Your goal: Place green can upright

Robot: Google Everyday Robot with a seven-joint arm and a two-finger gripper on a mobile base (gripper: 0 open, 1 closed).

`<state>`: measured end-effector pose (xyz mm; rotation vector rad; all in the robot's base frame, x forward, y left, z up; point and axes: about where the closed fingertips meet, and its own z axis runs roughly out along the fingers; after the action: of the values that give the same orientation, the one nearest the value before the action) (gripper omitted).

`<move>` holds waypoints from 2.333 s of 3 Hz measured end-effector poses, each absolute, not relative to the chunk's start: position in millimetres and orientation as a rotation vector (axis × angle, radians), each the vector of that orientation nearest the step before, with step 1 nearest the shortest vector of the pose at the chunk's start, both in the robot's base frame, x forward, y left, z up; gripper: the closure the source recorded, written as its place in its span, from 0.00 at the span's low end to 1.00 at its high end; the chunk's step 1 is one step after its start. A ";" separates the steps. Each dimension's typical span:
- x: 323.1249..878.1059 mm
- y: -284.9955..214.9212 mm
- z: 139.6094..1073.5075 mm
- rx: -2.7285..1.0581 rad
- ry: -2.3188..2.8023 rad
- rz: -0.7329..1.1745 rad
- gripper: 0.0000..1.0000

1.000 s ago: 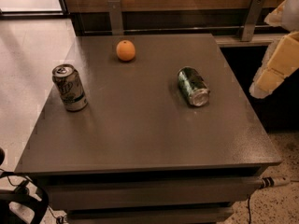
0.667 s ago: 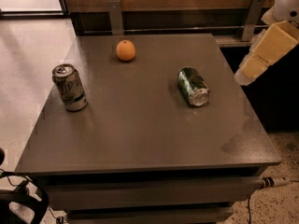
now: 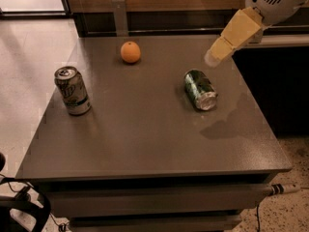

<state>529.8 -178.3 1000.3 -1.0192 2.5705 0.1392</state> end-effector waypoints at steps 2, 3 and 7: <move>556.0 -166.8 957.8 -0.611 2.847 0.192 0.00; 560.5 -159.0 933.7 -0.429 2.949 0.234 0.00; 608.1 -128.7 884.0 -0.382 3.024 0.191 0.00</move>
Offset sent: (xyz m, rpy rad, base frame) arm 0.0238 0.0165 -0.0741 0.0442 0.3605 -0.5502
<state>608.1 -128.7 884.0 -0.3824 3.0241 0.1913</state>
